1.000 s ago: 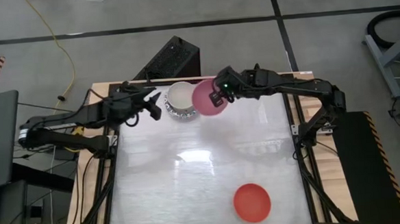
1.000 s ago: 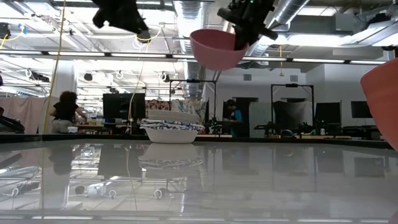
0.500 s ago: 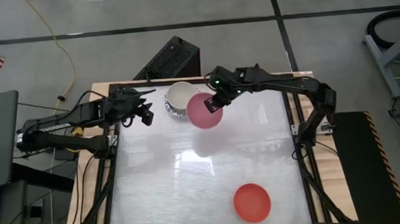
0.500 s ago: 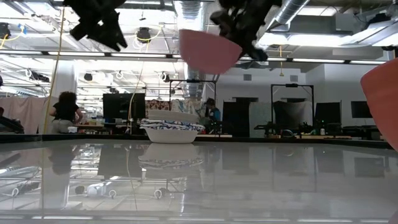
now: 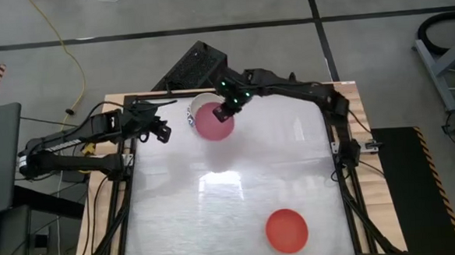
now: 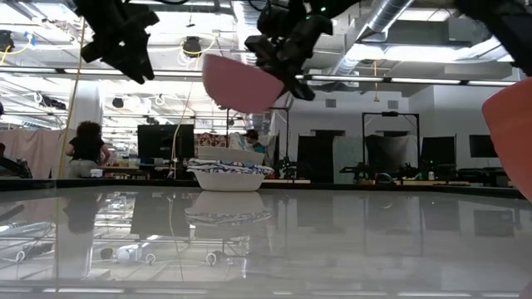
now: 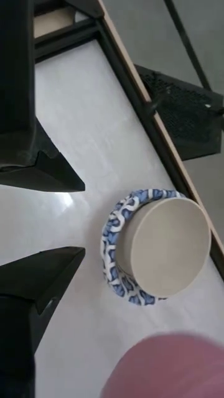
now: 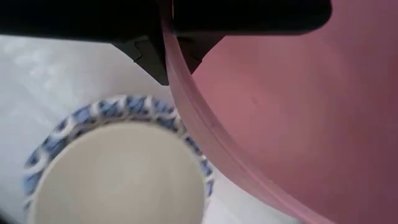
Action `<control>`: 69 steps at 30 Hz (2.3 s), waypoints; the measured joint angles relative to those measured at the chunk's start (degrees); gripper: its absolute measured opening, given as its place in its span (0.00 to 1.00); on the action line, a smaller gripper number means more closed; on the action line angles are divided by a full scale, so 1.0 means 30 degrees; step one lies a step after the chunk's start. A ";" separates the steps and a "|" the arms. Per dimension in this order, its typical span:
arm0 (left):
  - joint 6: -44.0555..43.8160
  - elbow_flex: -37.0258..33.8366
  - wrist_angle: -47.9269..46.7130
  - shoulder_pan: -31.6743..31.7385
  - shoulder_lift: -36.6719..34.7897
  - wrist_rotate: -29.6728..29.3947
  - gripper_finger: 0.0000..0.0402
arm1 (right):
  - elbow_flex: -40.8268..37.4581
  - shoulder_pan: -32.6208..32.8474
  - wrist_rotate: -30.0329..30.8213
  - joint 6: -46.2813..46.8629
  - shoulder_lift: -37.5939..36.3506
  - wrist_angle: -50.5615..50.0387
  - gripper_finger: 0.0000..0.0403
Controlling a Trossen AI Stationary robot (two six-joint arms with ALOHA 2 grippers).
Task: Nest bowls inside each other
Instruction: Stack the pink bowl on top of the white bowl
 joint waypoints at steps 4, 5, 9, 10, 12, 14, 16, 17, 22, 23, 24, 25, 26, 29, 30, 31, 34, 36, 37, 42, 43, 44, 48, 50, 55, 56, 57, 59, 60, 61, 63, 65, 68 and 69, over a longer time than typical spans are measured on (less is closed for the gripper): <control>0.0000 -0.0004 -0.0391 0.0007 0.0000 0.0216 0.35 | 0.2899 -0.0570 -0.0057 -0.0892 0.1946 -0.0682 0.02; -0.0033 -0.0004 -0.0494 0.0007 0.0000 0.0216 0.35 | 0.3562 -0.0694 -0.0172 -0.1063 0.2400 -0.0800 0.02; -0.0342 -0.0004 -0.0957 0.0007 0.0000 0.0219 0.35 | 0.5857 -0.1114 -0.0299 -0.1330 0.4157 -0.1077 0.02; -0.0354 -0.0004 -0.1038 0.0007 0.0000 0.0231 0.35 | 0.6302 -0.1188 -0.0291 -0.1406 0.4523 -0.1250 0.02; -0.0372 -0.0004 -0.1209 0.0007 0.0000 0.0243 0.35 | 0.7109 -0.1406 -0.0299 -0.1613 0.5175 -0.1587 0.02; -0.0383 -0.0004 -0.1229 0.0007 0.0000 0.0238 0.35 | 0.7614 -0.1632 -0.0284 -0.1667 0.5719 -0.2123 0.02; -0.0393 -0.0004 -0.1241 0.0007 0.0000 0.0224 0.35 | 0.7816 -0.1875 -0.0281 -0.1761 0.6094 -0.2219 0.02; -0.0393 -0.0004 -0.1245 0.0007 0.0000 0.0224 0.35 | 0.7809 -0.2002 -0.0284 -0.1774 0.6188 -0.2265 0.02; -0.0393 -0.0004 -0.1244 0.0231 0.0000 0.0151 0.35 | 0.7809 -0.2545 -0.0074 -0.1886 0.6430 -0.2035 0.02; -0.0393 -0.0004 -0.1251 0.0318 0.0000 0.0144 0.35 | 0.7809 -0.2627 0.0072 -0.1886 0.6420 -0.1863 0.02; -0.0393 -0.0011 -0.1251 0.0403 0.0000 0.0151 0.35 | 0.7807 -0.2729 0.0170 -0.1886 0.6411 -0.1764 0.02; -0.0393 -0.0011 -0.1244 0.0494 0.0000 0.0146 0.35 | 0.7787 -0.2844 0.0168 -0.1889 0.6411 -0.1686 0.02; -0.0393 -0.0011 -0.1244 0.0594 0.0000 0.0151 0.35 | 0.7772 -0.2960 0.0154 -0.1882 0.6411 -0.1554 0.02; -0.0393 -0.0011 -0.1245 0.0867 0.0000 0.0165 0.35 | 0.7772 -0.3204 0.0160 -0.1876 0.6411 -0.1358 0.02; -0.0393 -0.0011 -0.1250 0.0948 0.0000 0.0169 0.35 | 0.7772 -0.3296 0.0160 -0.1876 0.6404 -0.1358 0.02; -0.0393 -0.0011 -0.1244 0.1001 0.0000 0.0173 0.35 | 0.7725 -0.3312 0.0160 -0.1876 0.6404 -0.1273 0.02; -0.0389 -0.0019 -0.1246 0.1175 0.0000 0.0184 0.35 | 0.7507 -0.3271 0.0209 -0.2077 0.6404 -0.1011 0.02; -0.0275 -0.0019 -0.1244 0.1320 0.0000 0.0190 0.35 | 0.7517 -0.3220 0.0204 -0.2102 0.6632 -0.0809 0.02; -0.0175 -0.0019 -0.1248 0.1384 0.0000 0.0180 0.35 | 0.7553 -0.3205 0.0068 -0.2102 0.6755 -0.0472 0.02; 0.0044 -0.0019 -0.1244 0.1725 0.0000 0.0274 0.35 | 0.7509 -0.3233 -0.0357 -0.1809 0.7703 -0.0106 0.02; 0.0068 -0.0019 -0.1244 0.1759 0.0000 0.0315 0.35 | 0.7473 -0.3231 -0.0350 -0.1803 0.7813 -0.0312 0.02; 0.0091 -0.0019 -0.1244 0.1767 0.0000 0.0369 0.35 | 0.7473 -0.3212 -0.0350 -0.1796 0.7946 -0.0426 0.02; 0.0111 -0.0019 -0.1244 0.1763 0.0007 0.0497 0.35 | 0.7495 -0.3183 -0.0339 -0.1734 0.7977 -0.0332 0.02; 0.0175 -0.0019 -0.1244 0.1763 0.0007 0.0500 0.35 | 0.7503 -0.3227 -0.0348 -0.1738 0.7977 -0.0101 0.02; 0.0175 -0.0019 -0.1244 0.1763 0.0002 0.0468 0.35 | 0.7503 -0.3401 -0.0282 -0.1752 0.7977 -0.0287 0.02; 0.0175 -0.0019 -0.1244 0.1763 0.0000 0.0464 0.35 | 0.7503 -0.3408 -0.0126 -0.1756 0.7977 -0.0283 0.02; 0.0175 -0.0019 -0.1244 0.1763 0.0000 0.0464 0.35 | 0.7503 -0.3408 0.0028 -0.1767 0.7977 -0.0282 0.02; 0.0175 -0.0019 -0.1244 0.1763 0.0000 0.0460 0.35 | 0.7503 -0.3411 0.0431 -0.1833 0.7977 -0.0281 0.02; 0.0175 -0.0019 -0.1244 0.1763 0.0000 0.0464 0.35 | 0.7503 -0.3451 0.0524 -0.1868 0.7977 -0.0287 0.02; 0.0175 -0.0019 -0.1244 0.1763 0.0000 0.0457 0.35 | 0.7503 -0.3479 0.0511 -0.1882 0.7977 -0.0287 0.02; 0.0175 -0.0019 -0.1244 0.1763 0.0000 0.0457 0.35 | 0.7503 -0.3504 0.0540 -0.1956 0.7977 -0.0287 0.02; 0.0175 -0.0019 -0.1244 0.1763 0.0000 0.0464 0.35 | 0.7503 -0.3517 0.0668 -0.2112 0.7985 -0.0290 0.02; 0.0168 -0.0019 -0.1244 0.1763 0.0000 0.0464 0.35 | 0.7503 -0.3525 0.0729 -0.2175 0.7988 -0.0302 0.02; 0.0160 -0.0019 -0.1244 0.1763 0.0007 0.0464 0.35 | 0.7503 -0.3525 0.0729 -0.2182 0.7991 -0.0309 0.02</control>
